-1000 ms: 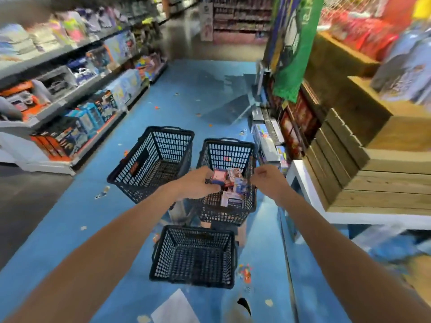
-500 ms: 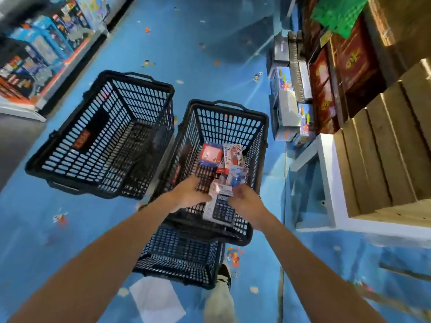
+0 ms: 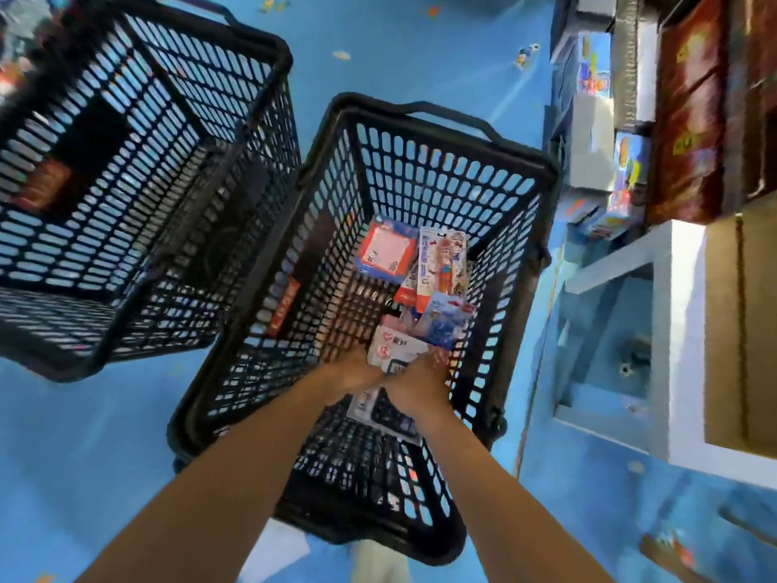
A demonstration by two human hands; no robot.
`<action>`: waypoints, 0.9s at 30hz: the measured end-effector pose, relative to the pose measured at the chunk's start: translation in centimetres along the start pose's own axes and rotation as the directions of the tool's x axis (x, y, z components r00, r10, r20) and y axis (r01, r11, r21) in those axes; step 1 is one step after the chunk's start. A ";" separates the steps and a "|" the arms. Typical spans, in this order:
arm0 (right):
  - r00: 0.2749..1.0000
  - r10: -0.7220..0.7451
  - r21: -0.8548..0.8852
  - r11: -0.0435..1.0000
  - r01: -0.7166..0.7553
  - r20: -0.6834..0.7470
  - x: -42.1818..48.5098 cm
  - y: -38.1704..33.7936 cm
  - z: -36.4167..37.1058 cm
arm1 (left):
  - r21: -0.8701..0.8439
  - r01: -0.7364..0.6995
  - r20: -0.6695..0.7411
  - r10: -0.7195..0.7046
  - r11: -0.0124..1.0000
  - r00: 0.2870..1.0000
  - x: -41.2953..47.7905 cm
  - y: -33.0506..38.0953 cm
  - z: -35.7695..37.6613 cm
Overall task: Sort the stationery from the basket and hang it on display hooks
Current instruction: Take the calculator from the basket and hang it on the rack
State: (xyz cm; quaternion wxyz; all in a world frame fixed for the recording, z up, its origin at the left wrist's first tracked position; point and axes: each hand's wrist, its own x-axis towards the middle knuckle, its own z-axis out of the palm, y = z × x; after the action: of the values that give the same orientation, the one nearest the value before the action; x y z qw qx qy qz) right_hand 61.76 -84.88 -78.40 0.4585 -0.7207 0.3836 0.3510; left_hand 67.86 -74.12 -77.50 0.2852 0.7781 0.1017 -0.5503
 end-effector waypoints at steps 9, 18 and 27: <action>0.996 0.059 0.129 0.990 -0.051 -0.060 0.5 -1.5 -0.6 | -0.280 0.090 -0.026 -0.102 0.956 0.994 2.7 -0.9 0.4; 0.980 0.169 0.226 0.964 -0.142 -0.104 0.8 -1.5 -0.6 | -0.298 0.055 0.047 -0.043 0.953 0.998 1.1 -0.7 0.1; 0.997 0.050 0.404 0.915 -0.024 -0.053 -3.4 -2.5 -1.1 | -0.287 0.064 0.155 -0.020 0.956 0.988 -2.8 -1.8 -3.7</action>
State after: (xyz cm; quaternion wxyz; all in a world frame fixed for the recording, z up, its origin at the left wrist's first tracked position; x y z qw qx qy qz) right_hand 62.52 -84.36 -74.13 0.5781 -0.6141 0.4753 0.2505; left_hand 68.87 -70.18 -74.67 0.3915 0.6816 0.1762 -0.5925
